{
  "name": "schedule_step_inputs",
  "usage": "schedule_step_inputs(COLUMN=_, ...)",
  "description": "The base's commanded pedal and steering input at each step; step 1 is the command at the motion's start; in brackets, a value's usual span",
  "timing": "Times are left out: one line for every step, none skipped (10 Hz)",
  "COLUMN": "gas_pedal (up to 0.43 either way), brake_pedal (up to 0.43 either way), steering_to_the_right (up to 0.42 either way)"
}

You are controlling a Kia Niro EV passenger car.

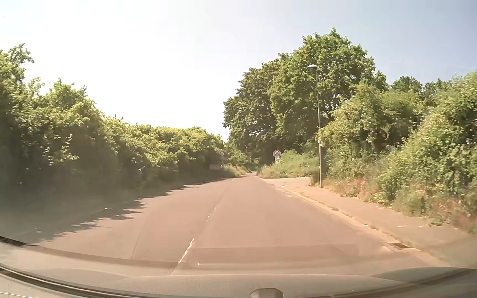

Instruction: Follow the waypoints while adhering to traffic rules and regulations

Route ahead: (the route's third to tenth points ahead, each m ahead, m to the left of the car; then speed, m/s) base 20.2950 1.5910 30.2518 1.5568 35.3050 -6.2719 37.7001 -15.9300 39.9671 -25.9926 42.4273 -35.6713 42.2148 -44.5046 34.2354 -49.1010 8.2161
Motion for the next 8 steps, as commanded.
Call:
schedule_step_inputs(gas_pedal=0.000, brake_pedal=0.238, steering_to_the_right=0.005)
schedule_step_inputs(gas_pedal=0.000, brake_pedal=0.238, steering_to_the_right=0.007)
schedule_step_inputs(gas_pedal=0.000, brake_pedal=0.238, steering_to_the_right=0.007)
schedule_step_inputs(gas_pedal=0.000, brake_pedal=0.238, steering_to_the_right=0.007)
schedule_step_inputs(gas_pedal=0.000, brake_pedal=0.238, steering_to_the_right=0.006)
schedule_step_inputs(gas_pedal=0.000, brake_pedal=0.238, steering_to_the_right=0.006)
schedule_step_inputs(gas_pedal=0.000, brake_pedal=0.238, steering_to_the_right=0.007)
schedule_step_inputs(gas_pedal=0.000, brake_pedal=0.238, steering_to_the_right=0.007)
